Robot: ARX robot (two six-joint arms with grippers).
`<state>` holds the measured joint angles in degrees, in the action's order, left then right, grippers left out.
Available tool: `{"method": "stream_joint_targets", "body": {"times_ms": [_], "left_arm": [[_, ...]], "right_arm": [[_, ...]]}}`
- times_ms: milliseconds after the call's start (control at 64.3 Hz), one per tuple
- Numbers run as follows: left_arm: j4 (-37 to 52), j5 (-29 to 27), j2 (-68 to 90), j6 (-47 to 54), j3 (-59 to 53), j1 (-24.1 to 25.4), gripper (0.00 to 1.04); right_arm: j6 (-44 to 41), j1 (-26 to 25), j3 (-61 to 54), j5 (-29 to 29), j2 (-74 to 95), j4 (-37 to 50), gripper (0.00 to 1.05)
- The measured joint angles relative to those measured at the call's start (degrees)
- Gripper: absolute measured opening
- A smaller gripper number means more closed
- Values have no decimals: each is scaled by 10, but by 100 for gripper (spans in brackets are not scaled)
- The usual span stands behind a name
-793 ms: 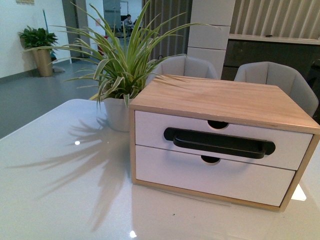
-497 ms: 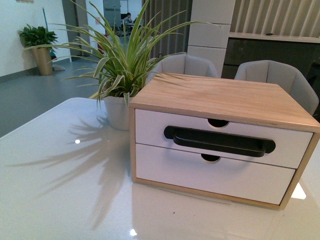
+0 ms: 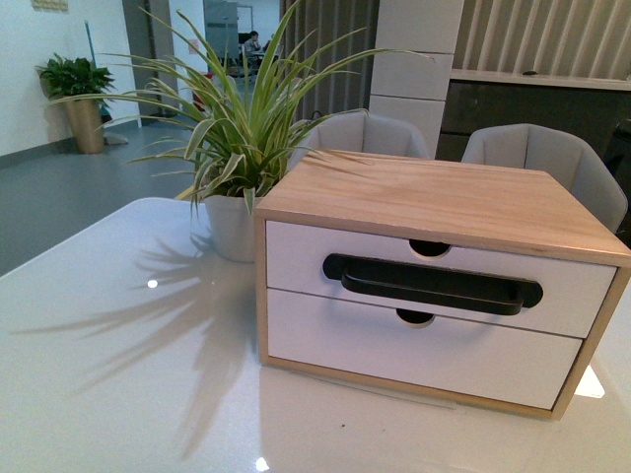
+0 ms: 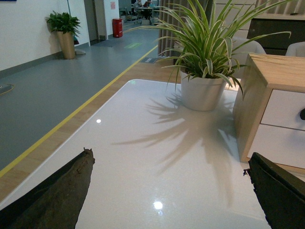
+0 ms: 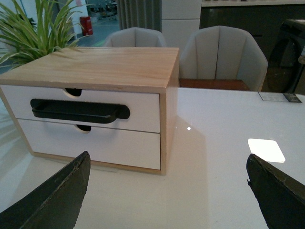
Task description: Pull drawer
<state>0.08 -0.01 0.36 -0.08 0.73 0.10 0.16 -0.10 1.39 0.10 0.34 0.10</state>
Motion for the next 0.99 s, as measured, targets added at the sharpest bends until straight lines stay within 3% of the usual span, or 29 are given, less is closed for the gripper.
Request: {"method": "stream_joint_targets", "body": {"times_ms": [109,187,249,373,622,793,995], "left_arm": [[0,0,0,0,0,0,97],[-19,26,22,-41,3,1,97],[-7,31,55,-49,7,-11,97],[40,89,158,-9,41,-66,97],[133,262,423,146,132,-87,97],[141,312,575,254,213,-108,97],[94,343,702,388,314,-138,97]], "right_arm": [[0,0,0,0,0,0,96],[40,14,19,58,43,-62,96],[50,15,30,68,104,-55,96],[43,-13,93,-11,234,-23,96],[-122,-10,220,-99,454,-15,96],[-238,7,286,-146,539,-51,96],[-342,29,338,-158,617,-86,96]]}}
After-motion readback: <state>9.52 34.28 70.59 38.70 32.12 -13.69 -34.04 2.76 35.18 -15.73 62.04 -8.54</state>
